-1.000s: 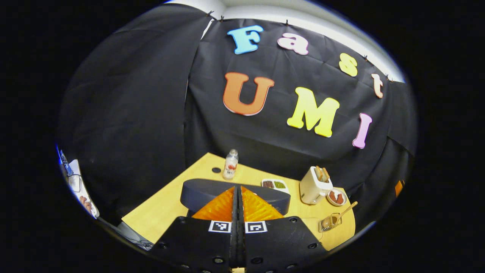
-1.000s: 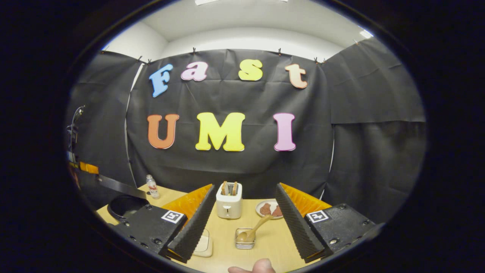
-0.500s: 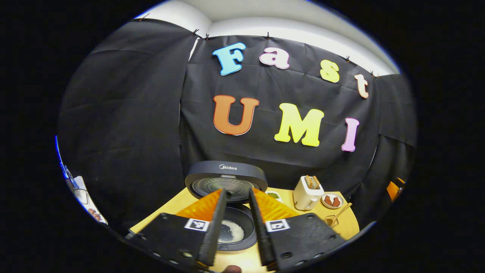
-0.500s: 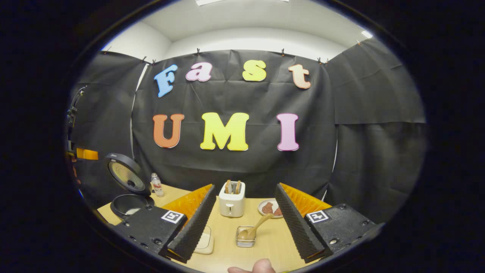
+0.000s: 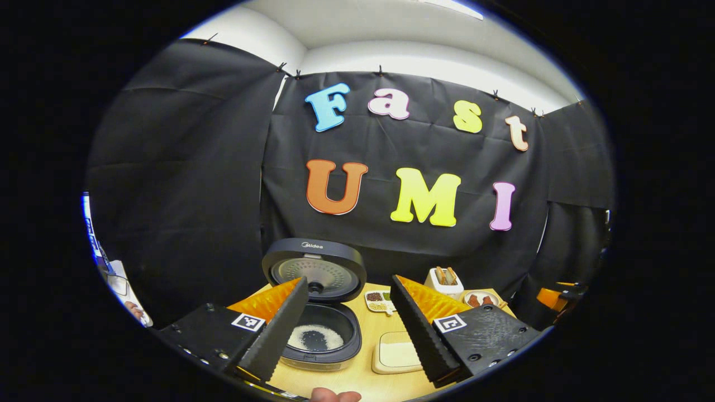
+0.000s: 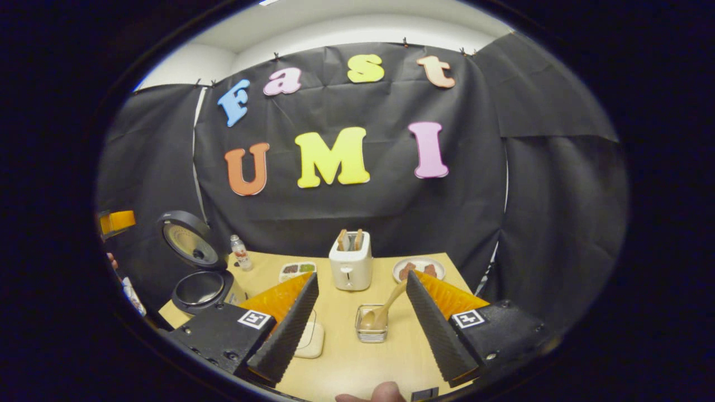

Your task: Close the left gripper, press the button to open the rice cooker; take a wooden spoon from the chopstick holder with the right hand, scoop a spoonful of rice and pour it into the rice cooker, then put the wooden spoon back into the chopstick holder.

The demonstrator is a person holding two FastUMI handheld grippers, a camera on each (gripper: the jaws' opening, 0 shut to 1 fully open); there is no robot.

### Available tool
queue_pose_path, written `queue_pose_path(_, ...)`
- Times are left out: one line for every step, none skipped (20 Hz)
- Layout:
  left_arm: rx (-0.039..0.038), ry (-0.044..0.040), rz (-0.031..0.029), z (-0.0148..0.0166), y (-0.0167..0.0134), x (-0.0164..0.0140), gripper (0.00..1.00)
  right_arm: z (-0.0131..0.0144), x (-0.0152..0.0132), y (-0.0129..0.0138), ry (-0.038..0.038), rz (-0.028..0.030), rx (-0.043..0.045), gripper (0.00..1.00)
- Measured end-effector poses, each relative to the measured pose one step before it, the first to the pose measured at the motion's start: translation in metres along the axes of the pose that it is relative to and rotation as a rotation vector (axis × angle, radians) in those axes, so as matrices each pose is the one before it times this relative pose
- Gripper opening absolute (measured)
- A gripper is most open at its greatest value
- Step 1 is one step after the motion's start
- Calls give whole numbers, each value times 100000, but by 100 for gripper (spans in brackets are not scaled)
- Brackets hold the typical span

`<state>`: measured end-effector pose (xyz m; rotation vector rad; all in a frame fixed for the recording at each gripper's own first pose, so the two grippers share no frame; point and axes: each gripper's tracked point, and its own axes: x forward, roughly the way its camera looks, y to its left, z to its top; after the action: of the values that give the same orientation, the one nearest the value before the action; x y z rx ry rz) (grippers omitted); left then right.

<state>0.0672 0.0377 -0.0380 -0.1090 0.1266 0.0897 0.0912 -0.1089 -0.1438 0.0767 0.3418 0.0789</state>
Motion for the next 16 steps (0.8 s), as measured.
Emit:
queue_pose_path(578, 186, -856, -172, -624, -73, 94, -783, 927, -502, 1559, 153, 1033, 100)
queue_pose_path(830, 514, -407, -85, -425, -4, 94, -981, 1023, -381, 1948, 451, 408, 100)
queue_pose_path(704, 421, -366, -150, -507, 3, 94, -988, 1098, -533, 2427, 107, 300, 98)
queue_pose_path(257, 99, -663, -128, -615, 95, 94, -900, 1060, -690, 1983, -27, -249, 100)
queue_pose_path(599, 455, -1097, 103, -737, 331, 94, -821, 1309, -670, 1925, -454, -758, 100)
queue_pose_path(1400, 713, -55, -83, -307, 267, 94, -787, 1370, -767, 1594, -566, -244, 100)
queue_pose_path(1726, 1030, 207, -310, -50, 415, 95, -660, 1441, -519, 1823, 213, 24, 100)
queue_pose_path(1272, 816, 1168, -94, 56, 97, 95, -833, 1440, -339, 2200, 456, 532, 100)
queue_pose_path(612, 618, 1110, 122, -42, 539, 95, -713, 1423, -318, 2142, 769, 1079, 100)
queue_pose_path(-342, 1213, 902, 11, -174, 231, 94, -654, 1273, -380, 2421, 373, 1527, 100)
queue_pose_path(-953, 910, 735, 41, -304, 132, 94, -514, 1244, -290, 1941, 483, 1603, 100)
queue_pose_path(-1025, 626, 721, 69, -206, 122, 94, -355, 1243, -77, 1170, 692, 1517, 100)
queue_pose_path(-677, 603, 922, -187, -84, 238, 94, -276, 1247, -82, 1507, 687, 965, 88)
queue_pose_path(-193, 479, 1187, -115, -79, 97, 95, -340, 1273, -93, 1208, 421, 953, 94)
queue_pose_path(26, 817, 1138, -236, 23, -15, 95, -221, 1112, -107, 1024, 215, 941, 82)
queue_pose_path(364, 1599, 1180, -383, 57, 168, 94, -239, 1212, -191, 828, 243, 529, 88)
